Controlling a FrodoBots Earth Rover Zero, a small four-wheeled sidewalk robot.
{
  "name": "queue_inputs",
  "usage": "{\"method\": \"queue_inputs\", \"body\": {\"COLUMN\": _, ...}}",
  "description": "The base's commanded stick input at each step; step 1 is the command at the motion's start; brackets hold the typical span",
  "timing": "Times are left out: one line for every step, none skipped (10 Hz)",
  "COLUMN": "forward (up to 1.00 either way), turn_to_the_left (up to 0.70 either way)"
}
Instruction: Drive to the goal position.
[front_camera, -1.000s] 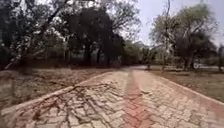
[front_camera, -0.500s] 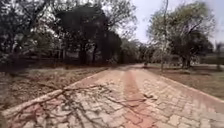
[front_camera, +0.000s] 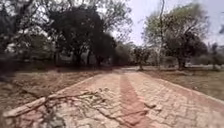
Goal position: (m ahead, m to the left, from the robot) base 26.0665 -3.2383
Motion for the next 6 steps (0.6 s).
{"method": "queue_inputs", "body": {"forward": 0.70, "turn_to_the_left": 0.00}}
{"method": "queue_inputs", "body": {"forward": 0.70, "turn_to_the_left": 0.00}}
{"method": "queue_inputs", "body": {"forward": 0.70, "turn_to_the_left": 0.00}}
{"method": "queue_inputs", "body": {"forward": 0.70, "turn_to_the_left": 0.00}}
{"method": "queue_inputs", "body": {"forward": 0.70, "turn_to_the_left": 0.00}}
{"method": "queue_inputs", "body": {"forward": 0.70, "turn_to_the_left": 0.00}}
